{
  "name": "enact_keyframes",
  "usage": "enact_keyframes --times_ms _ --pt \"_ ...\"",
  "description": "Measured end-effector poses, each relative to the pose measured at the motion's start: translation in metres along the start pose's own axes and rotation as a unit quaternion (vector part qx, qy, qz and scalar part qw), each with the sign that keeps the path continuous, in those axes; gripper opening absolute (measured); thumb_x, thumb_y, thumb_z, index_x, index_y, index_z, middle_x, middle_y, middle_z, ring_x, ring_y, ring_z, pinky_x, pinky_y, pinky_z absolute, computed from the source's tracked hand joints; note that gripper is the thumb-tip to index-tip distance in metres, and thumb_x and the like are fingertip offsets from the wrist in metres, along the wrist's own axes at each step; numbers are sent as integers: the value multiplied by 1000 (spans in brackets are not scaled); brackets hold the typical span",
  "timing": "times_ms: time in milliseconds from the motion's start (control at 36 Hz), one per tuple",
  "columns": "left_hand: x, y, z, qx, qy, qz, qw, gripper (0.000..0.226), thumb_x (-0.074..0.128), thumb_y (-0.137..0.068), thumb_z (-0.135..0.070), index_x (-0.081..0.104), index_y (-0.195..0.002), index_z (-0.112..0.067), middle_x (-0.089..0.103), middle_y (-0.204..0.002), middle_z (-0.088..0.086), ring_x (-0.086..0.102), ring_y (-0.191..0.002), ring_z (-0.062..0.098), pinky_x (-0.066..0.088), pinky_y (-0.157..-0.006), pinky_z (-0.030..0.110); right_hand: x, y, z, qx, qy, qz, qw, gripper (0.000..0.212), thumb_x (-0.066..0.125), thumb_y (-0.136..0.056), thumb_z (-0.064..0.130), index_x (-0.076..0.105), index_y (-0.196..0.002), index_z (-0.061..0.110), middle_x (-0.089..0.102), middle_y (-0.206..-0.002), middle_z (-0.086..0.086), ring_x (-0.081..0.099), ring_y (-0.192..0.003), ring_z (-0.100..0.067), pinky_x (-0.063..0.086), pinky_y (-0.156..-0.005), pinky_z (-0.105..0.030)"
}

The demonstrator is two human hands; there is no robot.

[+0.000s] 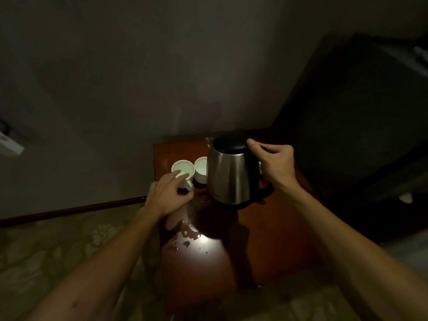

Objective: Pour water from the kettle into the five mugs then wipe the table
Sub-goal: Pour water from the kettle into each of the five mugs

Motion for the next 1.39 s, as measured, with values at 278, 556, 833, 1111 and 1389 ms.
enact_keyframes --times_ms 278,556,833,1111,1389 --pt "-50 -23 -99 72 -35 -2 997 81 54 -90 -71 28 -160 -40 18 -171 -4 22 -154 26 28 -116 58 -80 13 -2 -3 -58 -101 993 33 86 -92 39 86 -113 13 85 -104 2 80 -101 -7 65 -99 -40" --pt "-3 -39 -222 122 -30 15 992 74 52 -87 -74 38 -154 -47 29 -166 -6 26 -152 22 30 -115 59 -176 2 -63 28 -58 -179 982 42 89 -88 44 86 -115 13 84 -105 6 78 -103 -6 63 -101 -37" --pt "77 -69 -301 76 -52 49 995 86 42 -77 -76 30 -157 -46 27 -168 0 25 -153 26 29 -116 59 -216 -45 -167 81 -76 -174 978 57 90 -81 54 83 -122 15 83 -117 -3 77 -109 -10 62 -105 -39" --pt "116 -96 -318 50 -78 64 994 96 35 -72 -79 23 -160 -44 22 -169 -2 22 -153 26 30 -117 59 -215 -73 -219 80 -92 -173 977 54 92 -87 37 78 -132 10 80 -127 -8 72 -115 -10 57 -103 -24" --pt "133 -104 -303 67 -77 61 993 94 36 -73 -78 21 -160 -44 19 -170 -3 20 -155 24 29 -118 59 -194 -66 -240 71 -79 -182 978 55 91 -89 31 75 -137 9 77 -126 -1 66 -92 16 50 -86 -2"
Point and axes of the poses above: each hand's wrist, its own y-axis away from the middle knuckle, its own x-axis out of the palm, z = x × y, the point moved 1 cm from there along -y, towards the middle knuckle
